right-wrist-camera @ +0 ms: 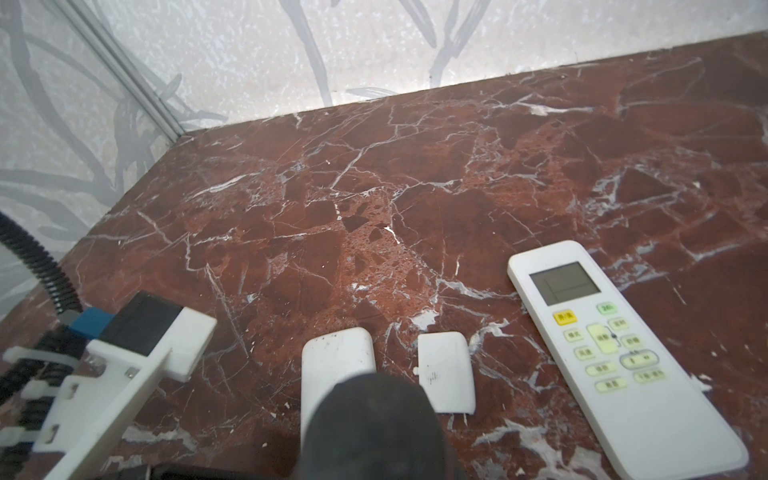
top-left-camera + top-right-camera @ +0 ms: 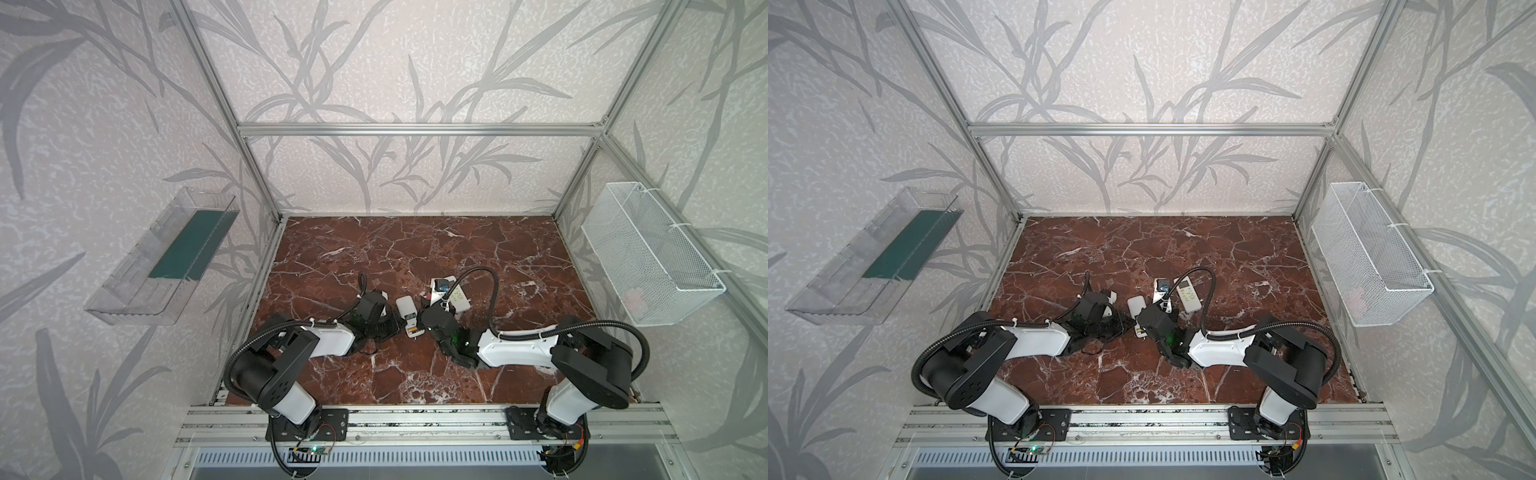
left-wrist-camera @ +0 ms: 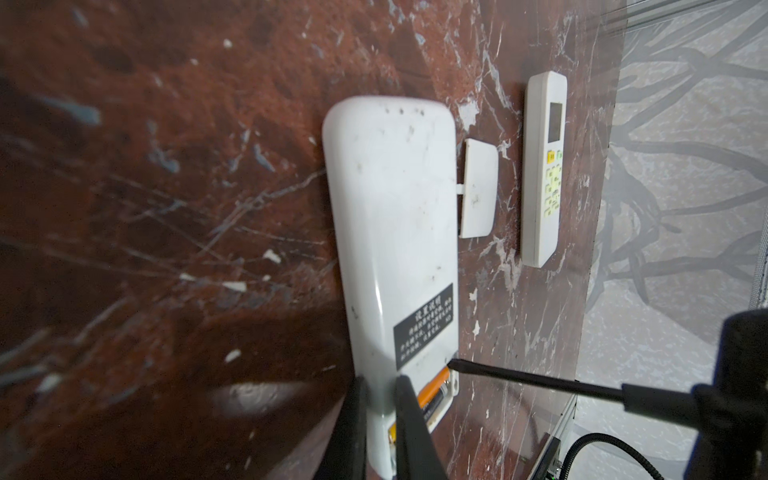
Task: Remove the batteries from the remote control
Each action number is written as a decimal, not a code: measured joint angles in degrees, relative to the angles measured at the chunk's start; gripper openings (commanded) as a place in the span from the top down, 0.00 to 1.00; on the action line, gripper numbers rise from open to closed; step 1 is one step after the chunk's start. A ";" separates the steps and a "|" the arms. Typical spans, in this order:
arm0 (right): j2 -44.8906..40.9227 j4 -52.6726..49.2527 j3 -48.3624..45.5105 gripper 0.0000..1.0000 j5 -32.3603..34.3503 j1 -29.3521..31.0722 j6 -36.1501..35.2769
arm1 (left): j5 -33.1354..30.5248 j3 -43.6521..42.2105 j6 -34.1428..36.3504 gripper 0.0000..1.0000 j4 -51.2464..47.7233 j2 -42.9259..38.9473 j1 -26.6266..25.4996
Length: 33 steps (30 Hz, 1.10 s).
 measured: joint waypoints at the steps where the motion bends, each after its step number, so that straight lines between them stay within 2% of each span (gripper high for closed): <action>1: -0.37 0.04 -0.50 1.00 0.28 -0.13 1.33 | 0.35 0.00 -0.22 0.89 0.59 0.35 0.13; 17: -3.96 3.10 -6.34 1.00 0.31 -3.76 15.45 | 1.73 0.00 -0.90 0.90 4.33 2.38 0.22; 23: -5.27 3.63 -7.80 1.00 -0.24 -4.09 17.29 | 1.81 0.00 -0.90 0.90 4.55 2.43 0.17; 33: -6.05 4.42 -8.15 1.00 -1.51 -4.79 16.17 | 2.40 0.85 -0.70 0.91 4.20 2.75 0.09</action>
